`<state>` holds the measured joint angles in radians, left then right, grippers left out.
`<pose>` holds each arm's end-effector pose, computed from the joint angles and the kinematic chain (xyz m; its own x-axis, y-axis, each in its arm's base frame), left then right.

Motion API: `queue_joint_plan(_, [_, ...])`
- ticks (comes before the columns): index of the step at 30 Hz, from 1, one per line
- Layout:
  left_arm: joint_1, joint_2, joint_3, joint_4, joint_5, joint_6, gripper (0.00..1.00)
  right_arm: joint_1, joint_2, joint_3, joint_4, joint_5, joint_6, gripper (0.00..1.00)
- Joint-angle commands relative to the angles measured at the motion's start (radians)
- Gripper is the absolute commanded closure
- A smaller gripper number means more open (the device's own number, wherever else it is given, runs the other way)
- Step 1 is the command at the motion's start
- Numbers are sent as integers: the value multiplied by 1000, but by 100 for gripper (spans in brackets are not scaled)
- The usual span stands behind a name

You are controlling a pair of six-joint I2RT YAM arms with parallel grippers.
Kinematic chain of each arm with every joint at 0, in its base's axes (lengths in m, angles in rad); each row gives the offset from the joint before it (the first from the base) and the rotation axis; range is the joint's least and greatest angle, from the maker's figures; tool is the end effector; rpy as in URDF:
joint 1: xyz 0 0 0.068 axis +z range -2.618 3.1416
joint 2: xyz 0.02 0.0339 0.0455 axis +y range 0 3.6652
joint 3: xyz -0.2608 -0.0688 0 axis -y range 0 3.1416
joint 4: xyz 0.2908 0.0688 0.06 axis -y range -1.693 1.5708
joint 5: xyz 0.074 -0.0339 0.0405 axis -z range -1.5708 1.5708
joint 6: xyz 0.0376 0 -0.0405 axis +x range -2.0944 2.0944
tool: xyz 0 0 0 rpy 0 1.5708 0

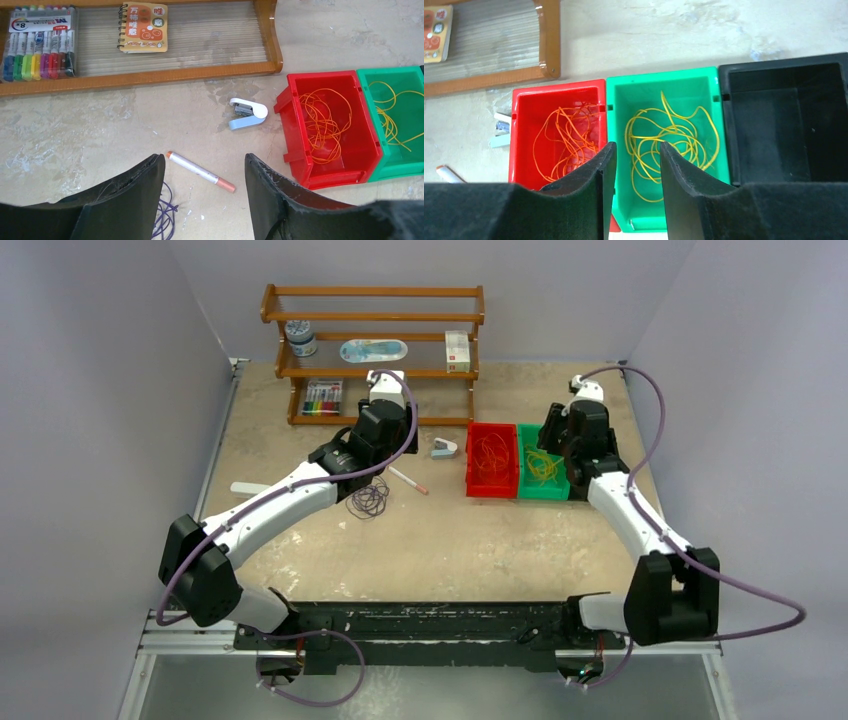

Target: Untangle the cables

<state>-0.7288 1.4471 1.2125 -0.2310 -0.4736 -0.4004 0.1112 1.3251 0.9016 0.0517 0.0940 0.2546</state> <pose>0.2954 -0.2407 0.3148 -0.4209 -0.0892 -0.9027 0.1353 0.9778 -0.1597 0.3484 0.0353 0.2612 -0.3554 0.2126 -0.9102 0.0681 0.9771 0.2017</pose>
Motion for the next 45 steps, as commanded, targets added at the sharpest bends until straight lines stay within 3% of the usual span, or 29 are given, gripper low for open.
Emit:
queue_joint_plan(1, [-1, -9, 12, 6, -15, 1, 41, 2, -74, -10, -66, 102, 88, 59])
queue_joint_plan(14, [0, -16, -2, -5, -60, -21, 39, 2, -162, -90, -203, 185, 264, 56])
queue_joint_plan(31, [-1, 20, 25, -16, -33, -30, 39, 2, -37, -69, -214, 196, 237, 60])
queue_joint_plan(41, [-1, 12, 24, -34, -37, -22, 40, -3, 116, -7, -103, 265, 200, 70])
queue_joint_plan(45, [-1, -1, 16, -40, -54, -17, 40, -4, 181, 20, -58, 265, 182, 78])
